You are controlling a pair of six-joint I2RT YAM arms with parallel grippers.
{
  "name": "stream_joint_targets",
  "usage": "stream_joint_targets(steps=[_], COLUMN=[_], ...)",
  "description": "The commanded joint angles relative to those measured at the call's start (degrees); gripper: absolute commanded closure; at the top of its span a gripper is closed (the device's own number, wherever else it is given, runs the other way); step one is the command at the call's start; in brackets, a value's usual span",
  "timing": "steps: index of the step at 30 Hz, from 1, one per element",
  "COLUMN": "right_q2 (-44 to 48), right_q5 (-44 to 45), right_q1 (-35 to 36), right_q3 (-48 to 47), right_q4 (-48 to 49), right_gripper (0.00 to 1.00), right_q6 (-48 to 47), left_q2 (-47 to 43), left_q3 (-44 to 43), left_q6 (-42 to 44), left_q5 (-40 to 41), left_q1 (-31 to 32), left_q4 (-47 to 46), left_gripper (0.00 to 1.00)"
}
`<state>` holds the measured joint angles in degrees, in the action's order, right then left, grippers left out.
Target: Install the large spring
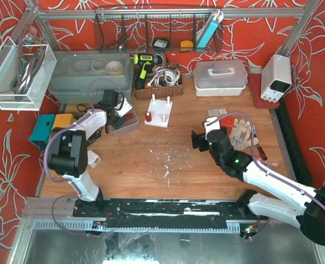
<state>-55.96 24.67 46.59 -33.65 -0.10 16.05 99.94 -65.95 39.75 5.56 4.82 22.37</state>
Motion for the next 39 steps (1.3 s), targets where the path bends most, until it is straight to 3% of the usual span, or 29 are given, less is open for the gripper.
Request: stream_joint_targets(steps=[1,15,19,25,29,33,39], right_q2=[1.11,1.13,2.07,5.45,4.1,-0.81,-8.7], right_q5=[1.8,2.16,-7.15,-16.74,-25.01,-36.18,-45.03], right_q1=[0.51,0.05,-0.64,-0.88,-1.02,-0.89,0.1], right_q3=[0.91,-2.6,-8.33,-15.75,-21.93,-25.28,-27.25], right_q4=[-0.42,-4.24,-11.45,-19.7,-23.54,-22.87,-17.26], right_gripper=[0.01,0.01,0.01,0.15,0.3,0.38,0.38], right_q6=[0.29,3.85,3.23,6.05,6.67,9.1,13.61], left_q2=[-7.3,-30.64,-34.93,-40.64,-41.49,-41.93,-41.37], left_q3=[2.13,17.35,21.02,31.28,36.25,40.28,41.9], left_q6=[-2.5,-14.43,-20.05,-25.57,-25.01,-23.41,-23.7], left_q5=[-1.47,-19.57,-22.04,-17.85,-16.14,-14.3,-12.9], left_q1=[0.09,5.26,12.32,23.9,29.47,32.45,34.18], left_q4=[-4.8,-27.08,-33.07,-48.3,-54.78,-59.25,-61.54], left_gripper=[0.94,0.96,0.96,0.97,0.97,0.98,0.98])
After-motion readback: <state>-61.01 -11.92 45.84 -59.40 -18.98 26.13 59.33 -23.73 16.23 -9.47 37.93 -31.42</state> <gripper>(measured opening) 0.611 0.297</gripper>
